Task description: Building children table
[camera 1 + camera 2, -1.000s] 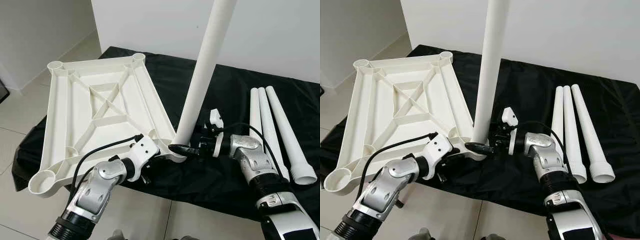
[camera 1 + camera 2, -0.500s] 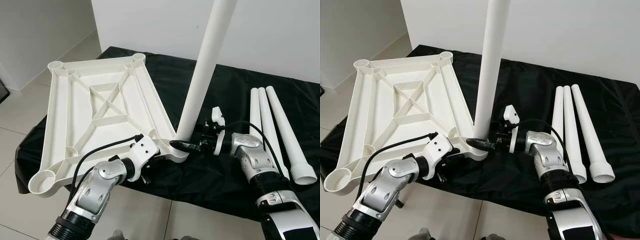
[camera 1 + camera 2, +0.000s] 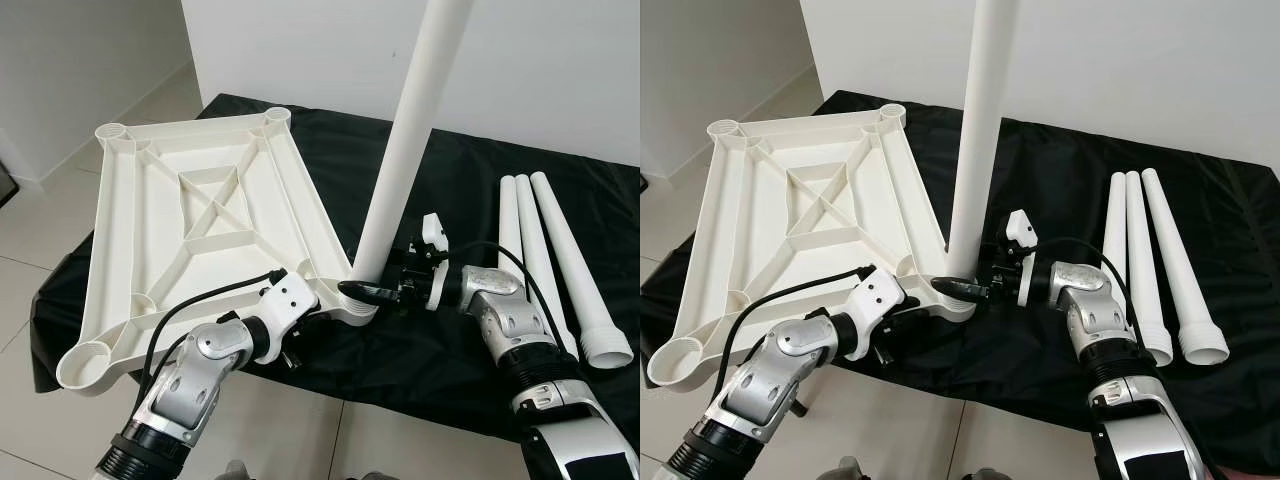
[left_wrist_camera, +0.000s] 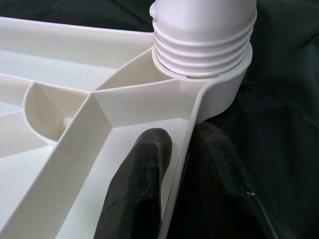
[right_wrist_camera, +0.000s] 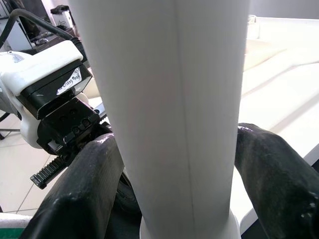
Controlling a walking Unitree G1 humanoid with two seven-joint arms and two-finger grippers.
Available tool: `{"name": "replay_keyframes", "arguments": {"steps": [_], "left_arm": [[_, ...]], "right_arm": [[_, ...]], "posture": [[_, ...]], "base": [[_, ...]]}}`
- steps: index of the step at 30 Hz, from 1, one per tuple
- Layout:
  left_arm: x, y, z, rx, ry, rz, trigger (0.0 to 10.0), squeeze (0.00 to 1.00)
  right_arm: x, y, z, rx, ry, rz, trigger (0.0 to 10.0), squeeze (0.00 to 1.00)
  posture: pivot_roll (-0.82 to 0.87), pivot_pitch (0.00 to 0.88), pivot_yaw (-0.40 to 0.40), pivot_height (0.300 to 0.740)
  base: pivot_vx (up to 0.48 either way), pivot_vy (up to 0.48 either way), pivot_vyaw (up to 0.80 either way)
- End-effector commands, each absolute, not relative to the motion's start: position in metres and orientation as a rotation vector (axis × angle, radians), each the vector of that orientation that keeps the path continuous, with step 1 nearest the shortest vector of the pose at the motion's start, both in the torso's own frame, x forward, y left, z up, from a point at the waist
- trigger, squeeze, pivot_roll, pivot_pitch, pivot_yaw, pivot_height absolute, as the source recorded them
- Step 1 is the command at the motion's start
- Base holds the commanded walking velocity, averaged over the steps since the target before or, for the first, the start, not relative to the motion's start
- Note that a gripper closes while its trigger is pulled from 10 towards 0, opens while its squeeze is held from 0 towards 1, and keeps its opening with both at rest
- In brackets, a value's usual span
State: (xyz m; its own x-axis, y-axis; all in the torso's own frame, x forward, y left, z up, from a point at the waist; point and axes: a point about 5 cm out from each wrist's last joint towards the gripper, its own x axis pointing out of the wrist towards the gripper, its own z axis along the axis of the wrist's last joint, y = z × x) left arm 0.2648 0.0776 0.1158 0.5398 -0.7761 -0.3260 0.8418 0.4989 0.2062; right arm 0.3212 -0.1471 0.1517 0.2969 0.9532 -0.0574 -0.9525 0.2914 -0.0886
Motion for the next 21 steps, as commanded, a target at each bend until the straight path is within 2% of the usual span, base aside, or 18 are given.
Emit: {"name": "replay_keyframes", "arguments": {"steps": [1,21], "left_arm": [[0.2592,0.0718,0.1086,0.371,0.24,-1.043,10.0,0.0],[0.258,0.0715,0.1075,0.385,0.246,-1.058,10.0,0.0]], "right_arm": [[0.3212,-0.147,0.1515,-0.106,-0.008,1.271,10.0,0.0],[0.3218,-0.1462,0.1523,-0.112,-0.015,1.265,10.0,0.0]], "posture": [[-0.02,0.0,-0.008,0.74],[-0.03,0.0,-0.001,0.74]], "base": [[0.0,0.0,0.0],[0.0,0.0,0.0]]}}
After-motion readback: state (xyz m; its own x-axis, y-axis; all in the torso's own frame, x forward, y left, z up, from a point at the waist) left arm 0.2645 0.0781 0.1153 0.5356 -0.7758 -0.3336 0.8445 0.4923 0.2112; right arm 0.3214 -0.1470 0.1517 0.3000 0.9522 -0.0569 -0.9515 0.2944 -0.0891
